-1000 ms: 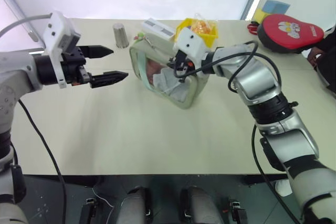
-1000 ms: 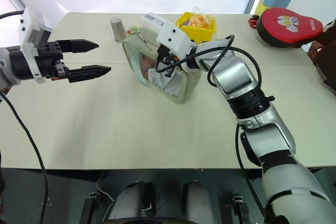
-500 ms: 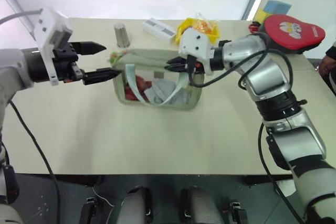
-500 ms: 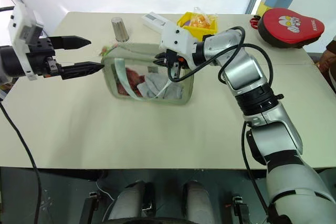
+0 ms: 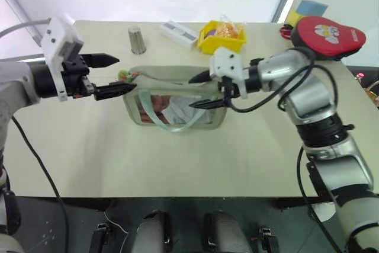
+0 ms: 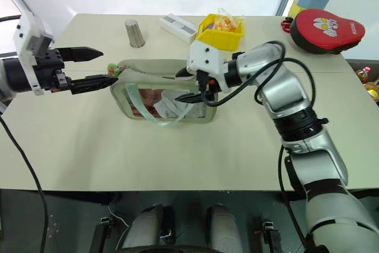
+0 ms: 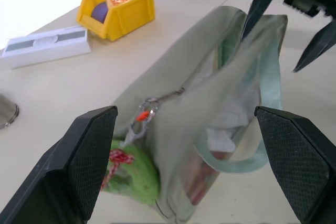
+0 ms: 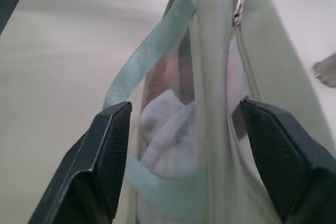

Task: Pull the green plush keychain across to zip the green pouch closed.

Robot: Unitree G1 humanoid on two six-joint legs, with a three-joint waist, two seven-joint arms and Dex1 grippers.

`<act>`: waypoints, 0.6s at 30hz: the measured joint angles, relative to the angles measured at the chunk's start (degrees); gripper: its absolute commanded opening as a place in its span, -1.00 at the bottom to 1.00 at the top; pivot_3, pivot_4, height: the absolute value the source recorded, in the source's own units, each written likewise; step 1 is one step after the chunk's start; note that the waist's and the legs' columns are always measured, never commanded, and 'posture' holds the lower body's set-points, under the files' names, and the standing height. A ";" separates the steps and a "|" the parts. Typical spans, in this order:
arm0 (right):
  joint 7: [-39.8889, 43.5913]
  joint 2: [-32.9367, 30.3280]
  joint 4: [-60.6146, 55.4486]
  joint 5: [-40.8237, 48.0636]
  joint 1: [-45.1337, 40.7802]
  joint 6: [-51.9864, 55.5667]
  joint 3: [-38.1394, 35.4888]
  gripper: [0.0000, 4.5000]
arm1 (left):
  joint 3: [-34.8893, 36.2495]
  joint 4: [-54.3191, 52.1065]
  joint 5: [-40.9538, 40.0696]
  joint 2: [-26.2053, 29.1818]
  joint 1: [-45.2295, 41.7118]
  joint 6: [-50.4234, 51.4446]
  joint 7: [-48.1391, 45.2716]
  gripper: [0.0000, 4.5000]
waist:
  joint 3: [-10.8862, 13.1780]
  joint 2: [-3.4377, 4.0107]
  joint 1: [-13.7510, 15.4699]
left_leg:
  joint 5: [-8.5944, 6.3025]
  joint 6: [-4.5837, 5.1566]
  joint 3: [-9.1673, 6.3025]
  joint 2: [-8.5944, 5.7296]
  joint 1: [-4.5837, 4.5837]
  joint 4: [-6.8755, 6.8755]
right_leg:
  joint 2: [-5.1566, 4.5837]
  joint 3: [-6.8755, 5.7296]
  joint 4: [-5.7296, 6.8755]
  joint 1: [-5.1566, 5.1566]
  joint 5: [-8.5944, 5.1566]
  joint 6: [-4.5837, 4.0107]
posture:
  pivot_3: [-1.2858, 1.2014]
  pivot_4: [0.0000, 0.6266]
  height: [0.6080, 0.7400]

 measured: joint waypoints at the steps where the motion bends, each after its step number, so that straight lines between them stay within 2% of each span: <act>1: 0.20 -2.30 -1.33 0.72 0.02 1.56 -1.27 0.38 | 0.80 1.27 0.47 0.85 1.27 -0.31 -0.11 1.00 | 0.00 0.00 0.01 | 0.00 0.00 0.00 0.00 0.00 0.00 | 0.00 0.00 0.00 0.00 0.00 0.00 | 0.03 -0.52 1.00; 5: 0.25 -7.90 -6.04 2.81 2.54 6.28 -5.81 0.38 | 3.26 6.65 3.03 2.17 5.21 -2.83 -0.32 1.00 | -0.05 -0.07 -0.01 | 0.00 0.01 0.00 0.02 0.05 -0.01 | 0.01 -0.01 -0.03 0.06 0.00 -0.01 | 0.03 -0.52 1.00; 11: -2.41 -6.87 -7.07 2.75 9.61 6.64 -3.83 0.38 | 1.99 14.27 7.83 1.97 4.47 -8.84 0.26 1.00 | -0.05 -0.08 -0.05 | -0.01 0.01 0.04 0.01 0.04 -0.02 | 0.01 -0.01 -0.04 0.03 0.00 -0.01 | 0.03 -0.52 1.00; 13: -3.43 -5.53 -6.39 2.04 9.76 5.63 -3.04 0.15 | 0.48 15.41 8.76 1.30 3.42 -9.94 -0.37 1.00 | -0.05 -0.09 -0.04 | -0.01 0.01 0.04 0.01 0.04 -0.01 | 0.02 -0.02 -0.03 0.04 0.00 -0.01 | 0.03 -0.52 1.00; 15: -4.27 -4.69 -5.43 1.69 9.62 4.86 -2.58 -0.16 | -0.91 16.12 9.36 0.54 2.41 -11.04 -0.75 1.00 | -0.05 -0.09 -0.04 | -0.01 0.01 0.05 0.01 0.03 -0.02 | 0.02 -0.02 -0.03 0.03 0.00 -0.01 | 0.03 -0.52 1.00; 16: -4.45 -4.48 -5.14 1.68 9.62 4.70 -2.53 -0.44 | -1.66 16.72 9.75 0.34 1.88 -11.30 -0.87 1.00 | -0.05 -0.09 -0.03 | -0.01 0.01 0.04 0.01 0.03 -0.02 | 0.02 -0.02 -0.04 0.03 0.00 -0.01 | 0.03 -0.52 1.00; 18: -4.53 -4.42 -4.94 1.74 9.60 4.59 -2.53 -0.86 | -2.52 17.93 10.53 -0.54 0.73 -11.97 -1.05 1.00 | -0.05 -0.09 -0.01 | -0.01 0.01 0.05 0.01 0.03 -0.01 | 0.02 -0.02 -0.03 0.03 0.00 -0.01 | 0.03 -0.52 1.00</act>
